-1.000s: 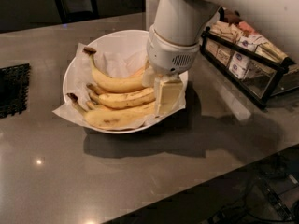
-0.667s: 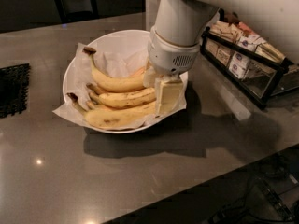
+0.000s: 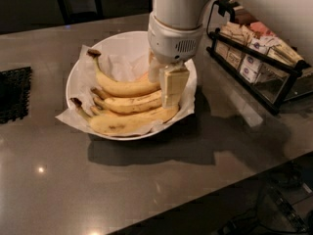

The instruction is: Pick banana from white bowl

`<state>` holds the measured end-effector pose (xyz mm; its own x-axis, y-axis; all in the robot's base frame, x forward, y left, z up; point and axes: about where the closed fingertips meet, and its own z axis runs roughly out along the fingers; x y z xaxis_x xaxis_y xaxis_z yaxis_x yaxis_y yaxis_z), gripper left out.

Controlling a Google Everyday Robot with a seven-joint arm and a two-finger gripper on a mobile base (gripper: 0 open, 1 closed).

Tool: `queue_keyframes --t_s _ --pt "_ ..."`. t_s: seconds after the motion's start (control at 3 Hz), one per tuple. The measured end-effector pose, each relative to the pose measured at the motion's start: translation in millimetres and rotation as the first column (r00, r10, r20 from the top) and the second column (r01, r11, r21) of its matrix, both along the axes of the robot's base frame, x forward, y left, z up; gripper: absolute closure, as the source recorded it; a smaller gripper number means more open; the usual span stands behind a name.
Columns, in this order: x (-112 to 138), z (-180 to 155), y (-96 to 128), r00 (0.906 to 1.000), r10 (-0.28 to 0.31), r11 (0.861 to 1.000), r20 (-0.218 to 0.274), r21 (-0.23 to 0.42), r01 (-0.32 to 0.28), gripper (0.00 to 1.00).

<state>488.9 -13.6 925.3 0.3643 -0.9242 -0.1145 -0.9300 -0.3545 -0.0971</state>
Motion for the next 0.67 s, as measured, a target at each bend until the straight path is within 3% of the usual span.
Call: queue_keyframes --t_s 0.67 --pt "13.8 7.4 10.4 0.9994 0.032 0.999 0.013 -0.014 -0.032 0.46"
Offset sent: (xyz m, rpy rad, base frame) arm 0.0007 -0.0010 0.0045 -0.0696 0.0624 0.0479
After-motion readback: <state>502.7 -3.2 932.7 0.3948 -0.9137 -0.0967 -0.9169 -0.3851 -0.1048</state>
